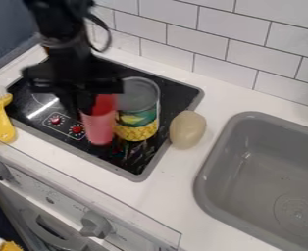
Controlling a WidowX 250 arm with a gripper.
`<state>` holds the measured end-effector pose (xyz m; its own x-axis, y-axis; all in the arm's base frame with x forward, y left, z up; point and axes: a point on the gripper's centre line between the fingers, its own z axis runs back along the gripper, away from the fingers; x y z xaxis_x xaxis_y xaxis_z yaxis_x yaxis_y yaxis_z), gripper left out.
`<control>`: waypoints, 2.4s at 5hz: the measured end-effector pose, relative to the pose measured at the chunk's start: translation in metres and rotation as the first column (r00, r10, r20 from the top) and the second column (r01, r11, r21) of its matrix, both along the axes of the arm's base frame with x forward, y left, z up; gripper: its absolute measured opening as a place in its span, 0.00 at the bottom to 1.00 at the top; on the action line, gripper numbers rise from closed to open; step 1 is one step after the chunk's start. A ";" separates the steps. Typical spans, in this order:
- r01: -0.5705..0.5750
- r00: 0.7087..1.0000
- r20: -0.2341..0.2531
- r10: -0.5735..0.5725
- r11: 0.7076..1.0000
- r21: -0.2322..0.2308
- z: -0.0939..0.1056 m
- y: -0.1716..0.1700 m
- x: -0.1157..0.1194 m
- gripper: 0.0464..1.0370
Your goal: Move the pink glass to the upper left of the stove
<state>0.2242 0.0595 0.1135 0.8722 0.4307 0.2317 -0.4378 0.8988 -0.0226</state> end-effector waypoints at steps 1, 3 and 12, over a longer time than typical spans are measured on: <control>-0.079 0.996 0.030 0.078 0.997 0.012 0.015 0.018 -0.004 0.03; -0.298 0.952 0.085 0.293 0.953 0.051 0.041 0.074 0.051 0.03; -0.496 0.867 -0.082 0.492 0.867 -0.052 -0.025 0.169 0.110 0.84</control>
